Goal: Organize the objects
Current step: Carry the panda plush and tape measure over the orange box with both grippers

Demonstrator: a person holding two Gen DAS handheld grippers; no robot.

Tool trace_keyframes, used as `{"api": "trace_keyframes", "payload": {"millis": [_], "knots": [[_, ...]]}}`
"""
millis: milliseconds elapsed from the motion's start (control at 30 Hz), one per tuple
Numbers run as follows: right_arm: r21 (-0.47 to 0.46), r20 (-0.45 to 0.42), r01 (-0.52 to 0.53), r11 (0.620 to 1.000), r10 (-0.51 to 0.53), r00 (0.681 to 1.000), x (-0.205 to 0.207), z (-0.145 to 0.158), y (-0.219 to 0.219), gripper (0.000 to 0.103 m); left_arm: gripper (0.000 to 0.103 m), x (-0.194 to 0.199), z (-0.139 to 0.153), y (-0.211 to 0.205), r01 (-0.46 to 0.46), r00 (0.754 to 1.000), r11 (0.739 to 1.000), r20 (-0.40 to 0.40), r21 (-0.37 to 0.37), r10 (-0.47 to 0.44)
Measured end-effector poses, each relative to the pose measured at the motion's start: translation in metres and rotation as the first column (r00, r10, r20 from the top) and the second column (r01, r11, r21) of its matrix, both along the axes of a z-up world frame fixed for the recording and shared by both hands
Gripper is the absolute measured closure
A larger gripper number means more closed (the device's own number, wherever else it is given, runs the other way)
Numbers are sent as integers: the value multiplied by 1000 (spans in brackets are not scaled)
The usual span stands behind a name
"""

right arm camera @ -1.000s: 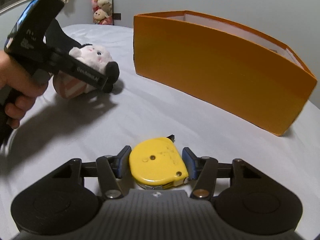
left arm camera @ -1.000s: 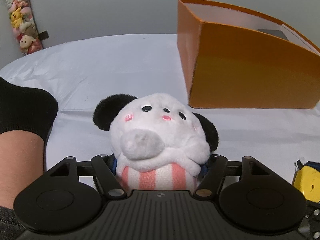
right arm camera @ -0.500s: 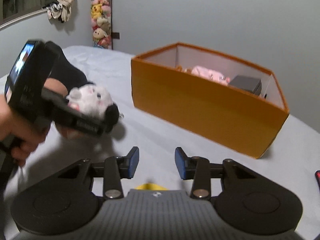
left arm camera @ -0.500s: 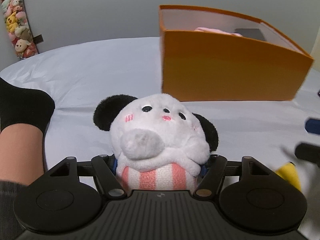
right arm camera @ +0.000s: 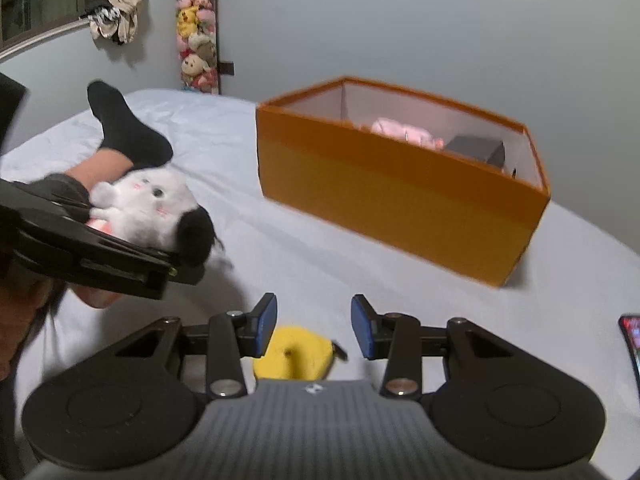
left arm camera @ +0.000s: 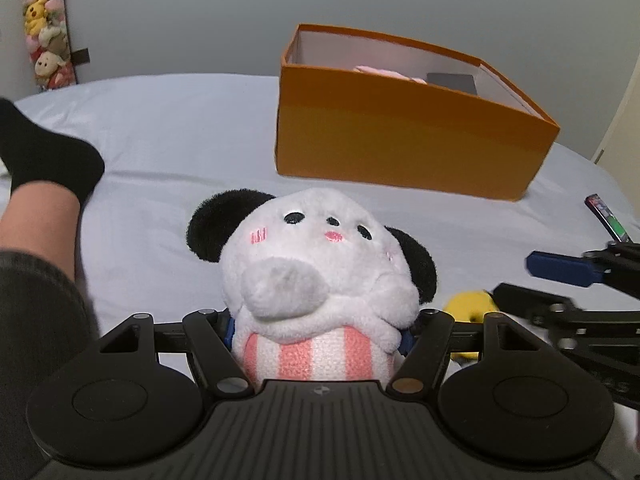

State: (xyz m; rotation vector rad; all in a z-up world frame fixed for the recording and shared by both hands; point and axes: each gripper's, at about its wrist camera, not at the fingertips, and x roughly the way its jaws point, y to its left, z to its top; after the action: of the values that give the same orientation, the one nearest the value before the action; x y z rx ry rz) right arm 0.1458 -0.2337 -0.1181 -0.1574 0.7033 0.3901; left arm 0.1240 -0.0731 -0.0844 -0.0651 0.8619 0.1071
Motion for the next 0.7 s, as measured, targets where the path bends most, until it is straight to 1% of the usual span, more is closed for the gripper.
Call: {"api": "trace_keyframes", "payload": {"millis": [133,200,267,367,567,600,700], "knots": [[-19,-31,4,1000,-5,999,4,-16,4,52,25,-5,-7,-3,-10,1000,1000,-9,-18,10],[-23,-47,13,1000,-14,999,8,-24,7,44,25,-6,-8,-2,-13,1000,1000,-15,-23,13],[-22,-63,19,1000,-21,998,10,-28,10,43,25,-6,-7,0,-18,1000,1000,-14,-21,17],[-6,-81,15,1000,-16,997,10,-33,14,36,25,-7,-6,4,-28,1000,999,-13,-25,27],[-33,-91,-15,999,12,996,8,-43,28,37,25,-8,-7,3,-29,999,999,-19,-23,28],[-43,-85,-15,999,11,996,7,-44,29,45,25,-8,-7,3,-27,999,999,-20,-21,26],[-32,-93,-14,999,11,996,10,-42,27,46,25,-8,-4,1,-21,1000,1000,-18,-15,20]]}}
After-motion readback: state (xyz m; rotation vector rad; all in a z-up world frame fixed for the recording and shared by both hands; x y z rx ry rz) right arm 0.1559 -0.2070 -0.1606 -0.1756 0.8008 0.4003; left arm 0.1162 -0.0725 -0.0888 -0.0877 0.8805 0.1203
